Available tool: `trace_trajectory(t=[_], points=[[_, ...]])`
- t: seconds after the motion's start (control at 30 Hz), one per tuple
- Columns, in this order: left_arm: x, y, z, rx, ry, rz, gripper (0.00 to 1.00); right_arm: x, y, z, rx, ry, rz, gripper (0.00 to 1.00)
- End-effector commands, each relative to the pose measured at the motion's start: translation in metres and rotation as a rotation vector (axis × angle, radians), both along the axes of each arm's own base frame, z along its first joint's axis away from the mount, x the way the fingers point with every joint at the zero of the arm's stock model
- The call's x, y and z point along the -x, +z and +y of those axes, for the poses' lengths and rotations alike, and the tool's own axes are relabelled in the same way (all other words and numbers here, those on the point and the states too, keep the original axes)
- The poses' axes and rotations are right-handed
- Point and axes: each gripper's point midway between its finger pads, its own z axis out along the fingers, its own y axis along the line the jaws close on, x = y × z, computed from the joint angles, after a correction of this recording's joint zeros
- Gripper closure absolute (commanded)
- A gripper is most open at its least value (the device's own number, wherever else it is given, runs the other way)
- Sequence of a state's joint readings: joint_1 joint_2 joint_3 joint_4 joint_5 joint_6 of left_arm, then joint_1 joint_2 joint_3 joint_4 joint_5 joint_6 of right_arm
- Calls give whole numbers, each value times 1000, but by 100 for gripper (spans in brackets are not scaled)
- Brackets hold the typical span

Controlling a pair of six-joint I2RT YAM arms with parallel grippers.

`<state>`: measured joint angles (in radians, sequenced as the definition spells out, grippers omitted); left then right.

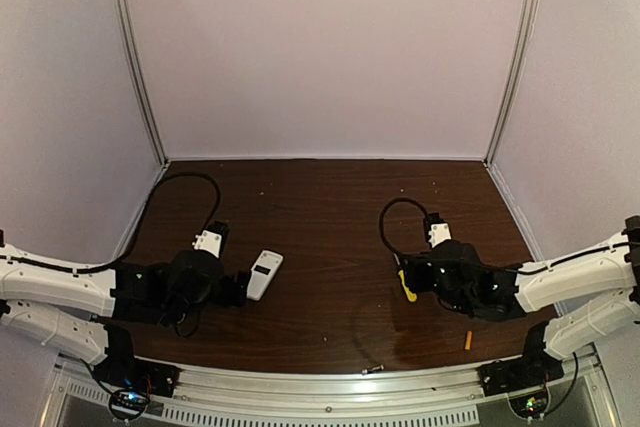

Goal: Unload the batteries from the remote control

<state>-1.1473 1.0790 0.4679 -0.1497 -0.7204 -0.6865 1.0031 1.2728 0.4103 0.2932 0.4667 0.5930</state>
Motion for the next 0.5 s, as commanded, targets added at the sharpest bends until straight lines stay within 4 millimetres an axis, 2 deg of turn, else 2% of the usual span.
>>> trace_trajectory(t=[0.0, 0.13, 0.2, 0.33, 0.37, 0.47], points=[[-2, 20, -6, -26, -27, -25, 3, 6, 28, -2, 31, 41, -6, 45], [-4, 31, -5, -75, -38, -44, 3, 11, 65, -7, 19, 67, -47, 36], [-5, 34, -1, -107, -26, -52, 2, 14, 77, -12, 35, 78, -59, 30], [-6, 36, 4, -147, -33, -70, 2, 19, 93, -23, 52, 79, -75, 4], [-6, 37, 5, -154, -32, -70, 3, 21, 96, -26, 47, 80, -76, 1], [-5, 43, 11, -176, -19, -66, 3, 27, 107, -29, 14, 96, -86, 0]])
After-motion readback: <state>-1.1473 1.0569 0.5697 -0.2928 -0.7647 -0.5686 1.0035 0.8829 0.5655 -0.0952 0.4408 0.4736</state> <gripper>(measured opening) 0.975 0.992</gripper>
